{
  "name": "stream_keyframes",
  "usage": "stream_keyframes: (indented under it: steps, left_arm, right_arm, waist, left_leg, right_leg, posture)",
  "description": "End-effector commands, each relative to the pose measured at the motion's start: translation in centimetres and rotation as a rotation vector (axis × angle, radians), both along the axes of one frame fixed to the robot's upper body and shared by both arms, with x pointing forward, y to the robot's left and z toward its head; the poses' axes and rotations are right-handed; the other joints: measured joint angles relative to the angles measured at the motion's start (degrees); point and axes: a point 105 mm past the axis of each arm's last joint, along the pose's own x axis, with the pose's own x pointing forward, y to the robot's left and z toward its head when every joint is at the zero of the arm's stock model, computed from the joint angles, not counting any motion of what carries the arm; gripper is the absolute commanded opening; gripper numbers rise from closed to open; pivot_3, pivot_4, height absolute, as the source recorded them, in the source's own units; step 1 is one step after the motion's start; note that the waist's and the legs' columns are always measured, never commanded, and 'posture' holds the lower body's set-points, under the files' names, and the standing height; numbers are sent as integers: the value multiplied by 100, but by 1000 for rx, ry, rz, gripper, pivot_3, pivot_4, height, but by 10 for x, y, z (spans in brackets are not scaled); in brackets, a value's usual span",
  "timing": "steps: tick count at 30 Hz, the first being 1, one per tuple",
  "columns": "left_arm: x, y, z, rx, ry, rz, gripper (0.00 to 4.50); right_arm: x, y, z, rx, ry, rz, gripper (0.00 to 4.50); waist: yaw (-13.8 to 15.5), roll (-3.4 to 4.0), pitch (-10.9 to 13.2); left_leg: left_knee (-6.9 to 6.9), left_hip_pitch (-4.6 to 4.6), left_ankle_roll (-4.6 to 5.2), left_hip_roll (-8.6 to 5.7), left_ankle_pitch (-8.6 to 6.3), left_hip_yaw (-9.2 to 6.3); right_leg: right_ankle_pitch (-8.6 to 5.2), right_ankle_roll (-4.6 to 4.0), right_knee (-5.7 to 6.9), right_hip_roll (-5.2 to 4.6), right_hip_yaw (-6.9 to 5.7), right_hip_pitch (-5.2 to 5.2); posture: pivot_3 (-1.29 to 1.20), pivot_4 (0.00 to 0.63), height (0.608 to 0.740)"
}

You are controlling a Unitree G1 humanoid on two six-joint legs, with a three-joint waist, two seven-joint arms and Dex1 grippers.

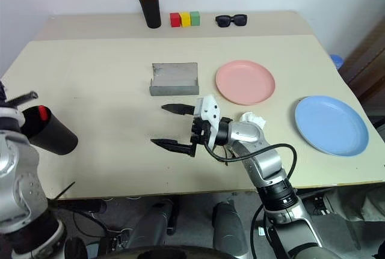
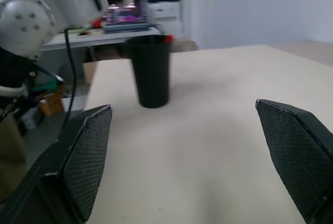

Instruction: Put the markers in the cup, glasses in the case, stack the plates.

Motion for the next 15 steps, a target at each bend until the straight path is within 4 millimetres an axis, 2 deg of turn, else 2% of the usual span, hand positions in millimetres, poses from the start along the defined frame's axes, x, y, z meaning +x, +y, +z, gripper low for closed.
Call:
stream_keyframes:
  steps: [1,9,15]
  left_arm:
    - [-16,-4,5,39,-43,26,34]
    - [-26,-3,-26,66,30,122,34]
    - [-29,1,-36,107,53,162,34]
  right_arm:
    - [-3,5,8,23,-41,36,4500]
    - [-3,5,7,29,-16,28,4500]
    - [-4,4,7,41,7,18,4500]
  waist:
    - [4,-1,-1]
    - [9,-3,-2]
    - [11,-3,-3]
  left_leg:
    - [0,0,0,1,0,0]
    - [-1,0,-2,5,-2,3]
    - [-1,-1,-5,8,-5,2]
  right_leg:
    - [-2,-3,-1,0,1,0]
    - [-9,-16,-3,-1,1,0]
    - [-11,-19,-3,-2,1,-1]
  posture:
    - [0,150,740]
    - [0,150,740]
    - [0,150,740]
